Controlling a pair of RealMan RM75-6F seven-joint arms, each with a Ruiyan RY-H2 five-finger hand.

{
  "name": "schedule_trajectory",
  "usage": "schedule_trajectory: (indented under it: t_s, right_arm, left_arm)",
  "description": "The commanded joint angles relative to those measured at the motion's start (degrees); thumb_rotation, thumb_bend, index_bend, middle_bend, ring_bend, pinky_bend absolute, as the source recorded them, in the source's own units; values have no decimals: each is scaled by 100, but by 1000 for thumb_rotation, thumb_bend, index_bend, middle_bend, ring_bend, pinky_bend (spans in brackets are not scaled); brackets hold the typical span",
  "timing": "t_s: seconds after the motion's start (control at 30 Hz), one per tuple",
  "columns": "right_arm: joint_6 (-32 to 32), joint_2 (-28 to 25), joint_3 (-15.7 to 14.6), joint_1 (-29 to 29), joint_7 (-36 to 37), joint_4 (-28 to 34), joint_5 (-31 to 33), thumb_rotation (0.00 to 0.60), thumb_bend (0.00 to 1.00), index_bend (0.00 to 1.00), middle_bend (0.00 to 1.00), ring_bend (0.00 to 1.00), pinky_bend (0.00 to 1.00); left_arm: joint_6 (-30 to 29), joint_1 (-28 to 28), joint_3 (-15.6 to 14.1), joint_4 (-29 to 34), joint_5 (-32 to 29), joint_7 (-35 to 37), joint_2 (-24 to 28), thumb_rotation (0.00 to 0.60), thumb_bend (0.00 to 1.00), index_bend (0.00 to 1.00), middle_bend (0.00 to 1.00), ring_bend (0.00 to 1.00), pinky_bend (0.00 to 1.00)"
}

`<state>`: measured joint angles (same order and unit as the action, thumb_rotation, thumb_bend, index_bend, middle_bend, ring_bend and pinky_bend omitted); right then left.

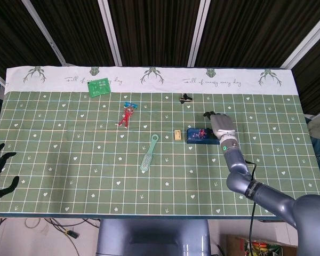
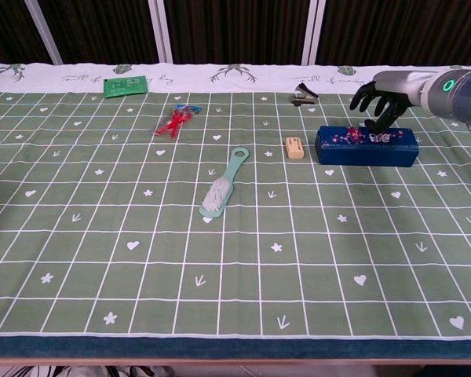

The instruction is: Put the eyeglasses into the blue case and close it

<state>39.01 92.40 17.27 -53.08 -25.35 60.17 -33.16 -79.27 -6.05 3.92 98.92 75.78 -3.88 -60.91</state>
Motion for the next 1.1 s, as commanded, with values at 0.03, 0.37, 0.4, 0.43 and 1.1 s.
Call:
schedule_trajectory:
  t_s: [0.03,0.37,0.4,0.43,1.1]
  right_arm:
    - [-11,-39,-17,1,49,43,-55,600,545,112,187,232,238]
    - [268,-333,45,172,395,593,-357,600,484,101,186,231,238]
    - [368,-414,40,230,441,747,-461,600,463,101,185,230,238]
    - [492,-511,25,303,481,928,-583,600,447,101,185,230,238]
    - [4318,-2324,-1650,3347,1911,3555,-4055,600,206,99,93,147,214]
  left_arm:
    - [3,-1,-1,0,-4,-5,0,600,356,206,0,0,0]
    - [-2,-1,8,-8,-20,-4,1,600,356,209,0,0,0]
    - [-3,0,10,-8,-23,1,1,600,356,209,0,0,0]
    - [-4,0,12,-6,-25,9,2,600,356,209,0,0,0]
    - [-225,22,22,-29,164,-101,-110,600,356,152,0,0,0]
